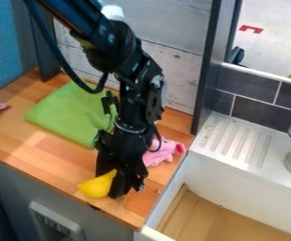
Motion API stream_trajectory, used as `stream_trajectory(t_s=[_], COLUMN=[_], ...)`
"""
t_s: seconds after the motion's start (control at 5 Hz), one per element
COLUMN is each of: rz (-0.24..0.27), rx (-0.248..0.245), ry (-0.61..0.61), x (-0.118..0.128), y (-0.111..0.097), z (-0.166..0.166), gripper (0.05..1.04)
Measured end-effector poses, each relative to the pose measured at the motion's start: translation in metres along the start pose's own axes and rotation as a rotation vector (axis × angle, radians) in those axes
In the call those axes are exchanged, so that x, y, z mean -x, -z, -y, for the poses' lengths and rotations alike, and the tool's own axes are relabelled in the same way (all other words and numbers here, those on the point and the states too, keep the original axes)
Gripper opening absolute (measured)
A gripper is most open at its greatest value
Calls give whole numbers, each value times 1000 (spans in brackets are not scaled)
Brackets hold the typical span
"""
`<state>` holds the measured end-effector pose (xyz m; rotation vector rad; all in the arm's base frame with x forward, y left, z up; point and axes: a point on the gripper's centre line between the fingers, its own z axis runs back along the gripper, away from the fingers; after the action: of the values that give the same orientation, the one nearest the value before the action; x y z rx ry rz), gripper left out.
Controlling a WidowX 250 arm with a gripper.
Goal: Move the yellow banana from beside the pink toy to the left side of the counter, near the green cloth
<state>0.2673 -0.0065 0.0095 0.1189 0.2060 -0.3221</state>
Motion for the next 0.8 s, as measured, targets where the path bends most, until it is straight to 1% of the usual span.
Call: stream_trajectory(t_s=[0.2, 0.4, 0.6, 0.8], rz=[54, 76, 14, 26], rx=[-41, -89, -98, -57], ry=[-24, -81, -163, -371], x=[10, 29, 57, 84], y=[-28, -47, -45, -35], z=[-7, -30, -70, -112], gripper=[538, 538, 537, 537])
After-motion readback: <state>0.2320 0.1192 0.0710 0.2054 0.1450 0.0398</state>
